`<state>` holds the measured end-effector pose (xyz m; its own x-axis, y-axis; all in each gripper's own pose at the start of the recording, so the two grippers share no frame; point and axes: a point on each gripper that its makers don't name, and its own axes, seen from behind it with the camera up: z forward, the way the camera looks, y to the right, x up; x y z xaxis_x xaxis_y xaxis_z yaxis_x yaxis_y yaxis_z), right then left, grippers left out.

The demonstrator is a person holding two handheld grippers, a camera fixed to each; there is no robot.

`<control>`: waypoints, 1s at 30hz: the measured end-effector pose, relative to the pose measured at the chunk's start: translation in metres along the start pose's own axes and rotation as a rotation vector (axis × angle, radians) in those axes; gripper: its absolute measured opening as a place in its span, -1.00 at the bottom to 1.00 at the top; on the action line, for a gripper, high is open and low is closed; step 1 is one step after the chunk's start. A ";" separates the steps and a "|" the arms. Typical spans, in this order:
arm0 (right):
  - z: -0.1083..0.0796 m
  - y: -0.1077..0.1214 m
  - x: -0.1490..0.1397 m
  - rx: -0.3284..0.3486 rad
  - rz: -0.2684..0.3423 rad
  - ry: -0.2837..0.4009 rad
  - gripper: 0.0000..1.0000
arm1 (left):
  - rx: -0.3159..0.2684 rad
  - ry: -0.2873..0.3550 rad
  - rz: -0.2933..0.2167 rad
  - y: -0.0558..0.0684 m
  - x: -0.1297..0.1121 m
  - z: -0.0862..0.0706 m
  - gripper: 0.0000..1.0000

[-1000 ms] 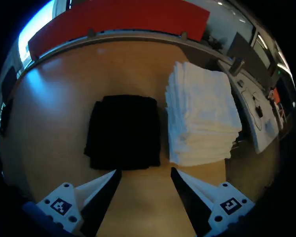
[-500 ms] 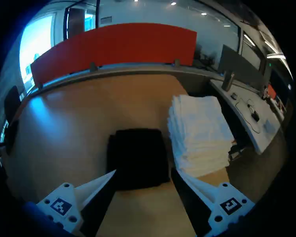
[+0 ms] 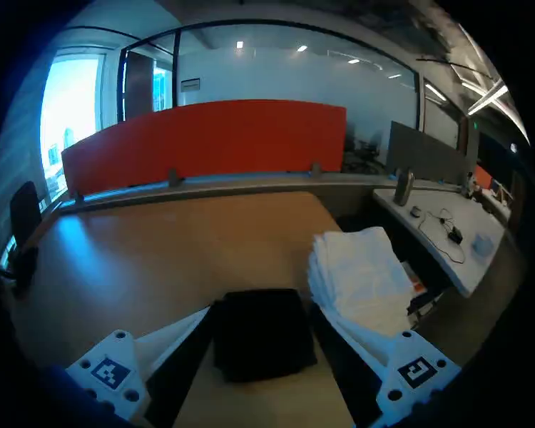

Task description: Fold towel

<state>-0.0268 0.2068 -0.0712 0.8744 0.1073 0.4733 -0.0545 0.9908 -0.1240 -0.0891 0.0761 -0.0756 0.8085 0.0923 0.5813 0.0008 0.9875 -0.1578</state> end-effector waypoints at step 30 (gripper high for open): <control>-0.007 -0.039 0.094 -0.025 -0.029 0.263 0.93 | 0.104 0.227 -0.059 -0.047 0.079 0.004 0.51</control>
<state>0.0607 0.1778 -0.0278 0.9709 0.0507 0.2340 -0.0187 0.9904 -0.1370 -0.0272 0.0376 -0.0191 0.9201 0.0143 0.3915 0.0009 0.9993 -0.0386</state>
